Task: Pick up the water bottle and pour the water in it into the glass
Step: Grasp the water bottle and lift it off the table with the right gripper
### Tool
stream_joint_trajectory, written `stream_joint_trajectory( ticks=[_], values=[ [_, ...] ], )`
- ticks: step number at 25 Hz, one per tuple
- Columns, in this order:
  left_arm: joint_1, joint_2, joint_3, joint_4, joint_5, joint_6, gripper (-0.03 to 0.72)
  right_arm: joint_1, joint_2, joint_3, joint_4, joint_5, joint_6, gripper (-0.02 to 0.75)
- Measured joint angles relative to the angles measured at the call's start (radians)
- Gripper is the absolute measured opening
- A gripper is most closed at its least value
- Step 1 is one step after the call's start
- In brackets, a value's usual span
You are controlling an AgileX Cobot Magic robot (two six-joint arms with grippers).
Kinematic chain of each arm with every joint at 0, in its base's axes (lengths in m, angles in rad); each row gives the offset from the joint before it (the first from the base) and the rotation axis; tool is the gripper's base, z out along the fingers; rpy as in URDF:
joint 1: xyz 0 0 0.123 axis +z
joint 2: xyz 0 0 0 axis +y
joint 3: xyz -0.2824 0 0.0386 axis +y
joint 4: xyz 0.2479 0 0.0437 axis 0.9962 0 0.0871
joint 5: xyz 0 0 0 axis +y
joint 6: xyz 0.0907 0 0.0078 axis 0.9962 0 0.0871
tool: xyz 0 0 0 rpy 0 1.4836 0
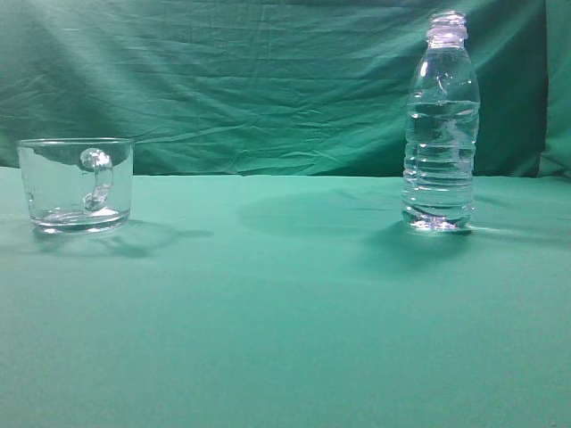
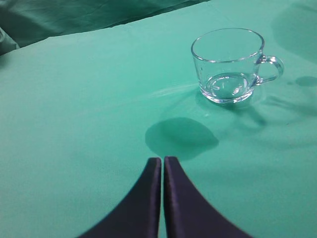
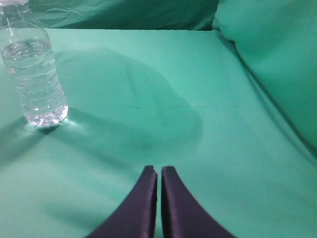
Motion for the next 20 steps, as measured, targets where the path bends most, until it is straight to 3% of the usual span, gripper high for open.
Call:
stream_joint_trajectory(
  ticks=[20],
  values=[
    [0.000,0.000,0.000,0.000,0.000,0.000,0.000,0.000,0.000,0.000,0.000,0.000,0.000,0.000]
  ],
)
